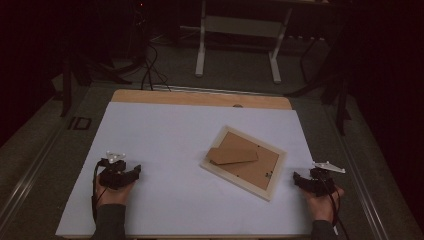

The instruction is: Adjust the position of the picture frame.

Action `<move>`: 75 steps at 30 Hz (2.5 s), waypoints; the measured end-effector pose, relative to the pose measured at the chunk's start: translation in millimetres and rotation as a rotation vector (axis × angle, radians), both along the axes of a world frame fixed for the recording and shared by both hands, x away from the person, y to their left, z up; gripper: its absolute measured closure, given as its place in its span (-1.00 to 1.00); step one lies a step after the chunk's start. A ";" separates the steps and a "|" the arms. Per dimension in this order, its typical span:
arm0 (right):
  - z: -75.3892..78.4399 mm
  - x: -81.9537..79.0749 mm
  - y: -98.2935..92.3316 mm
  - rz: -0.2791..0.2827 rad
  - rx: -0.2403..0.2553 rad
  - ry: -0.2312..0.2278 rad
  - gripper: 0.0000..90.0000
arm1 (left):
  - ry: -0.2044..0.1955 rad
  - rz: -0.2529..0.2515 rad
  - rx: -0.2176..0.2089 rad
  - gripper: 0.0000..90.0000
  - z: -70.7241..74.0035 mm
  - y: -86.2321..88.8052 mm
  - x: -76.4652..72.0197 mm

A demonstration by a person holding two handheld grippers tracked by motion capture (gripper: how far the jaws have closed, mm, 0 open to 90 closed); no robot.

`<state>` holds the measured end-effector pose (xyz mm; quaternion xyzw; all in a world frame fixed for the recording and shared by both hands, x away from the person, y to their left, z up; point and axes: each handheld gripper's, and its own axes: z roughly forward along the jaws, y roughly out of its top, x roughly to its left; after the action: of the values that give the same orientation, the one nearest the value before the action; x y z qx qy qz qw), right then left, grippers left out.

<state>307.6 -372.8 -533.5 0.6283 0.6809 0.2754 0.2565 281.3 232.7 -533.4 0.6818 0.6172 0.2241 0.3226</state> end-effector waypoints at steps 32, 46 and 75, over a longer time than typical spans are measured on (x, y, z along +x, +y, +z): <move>5.0 -1.6 19.6 0.109 0.077 -0.023 0.47 | -0.103 -0.188 0.011 0.21 12.4 -17.5 -7.7; 6.8 16.8 34.9 0.121 0.008 -0.016 0.61 | -0.080 -0.166 -0.031 0.20 10.4 -12.8 -9.2; 7.1 54.0 27.5 0.083 0.038 0.011 0.99 | -0.098 -0.198 -0.120 0.41 14.1 -15.6 -13.9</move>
<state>361.6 -345.2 -526.3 0.6057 0.7026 0.2950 0.2291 267.4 217.1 -519.3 0.7071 0.5426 0.1868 0.4131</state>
